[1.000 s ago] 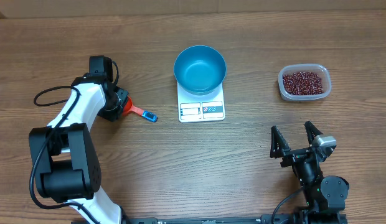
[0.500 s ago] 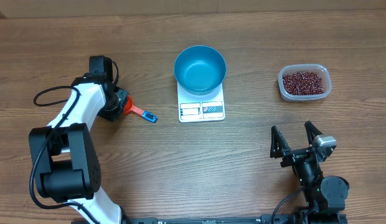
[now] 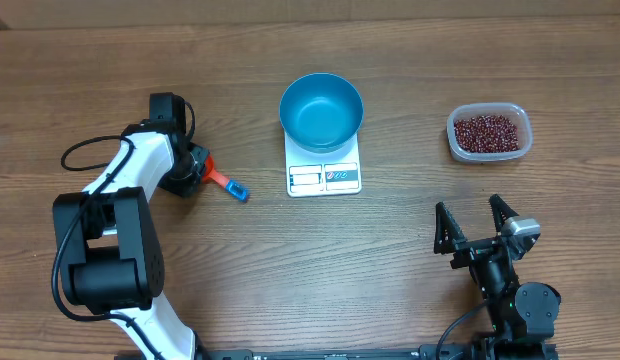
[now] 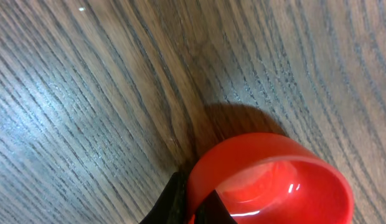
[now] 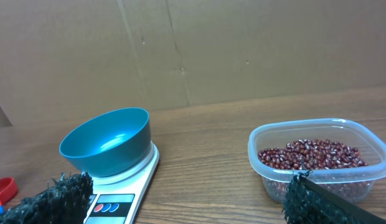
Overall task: Scoop item into bowl and weigh 150g on scale
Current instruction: 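Close the left gripper on the scoop rim and lift it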
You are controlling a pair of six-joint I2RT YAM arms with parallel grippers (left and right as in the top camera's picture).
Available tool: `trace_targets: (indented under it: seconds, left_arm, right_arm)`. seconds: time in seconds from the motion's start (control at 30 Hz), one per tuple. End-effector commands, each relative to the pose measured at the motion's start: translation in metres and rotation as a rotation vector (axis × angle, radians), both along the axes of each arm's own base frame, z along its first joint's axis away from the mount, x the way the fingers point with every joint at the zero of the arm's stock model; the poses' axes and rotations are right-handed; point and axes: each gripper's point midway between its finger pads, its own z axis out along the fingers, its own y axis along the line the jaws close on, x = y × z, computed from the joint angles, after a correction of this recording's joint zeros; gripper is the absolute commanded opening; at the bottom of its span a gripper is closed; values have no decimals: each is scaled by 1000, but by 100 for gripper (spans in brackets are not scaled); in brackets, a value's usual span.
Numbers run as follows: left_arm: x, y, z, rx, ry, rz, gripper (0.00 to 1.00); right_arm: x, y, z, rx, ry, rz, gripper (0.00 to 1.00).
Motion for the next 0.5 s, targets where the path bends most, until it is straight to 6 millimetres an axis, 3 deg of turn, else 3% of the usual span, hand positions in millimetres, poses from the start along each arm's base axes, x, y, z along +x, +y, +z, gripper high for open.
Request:
trace_targets:
  seconds: [0.0,0.33,0.47]
  left_arm:
    - [-10,-1,-15,11,54,-2,4]
    - [-5,-19,-4,-104,32,-25,4]
    - [6,-30,13,-227,-25,-24,4]
  right_arm:
    - [0,0,-1,-3,-6,-5,100]
    - [0,0,-1,-3,-6,-5,100]
    - [0,0,-1,-3,-6,-5,100]
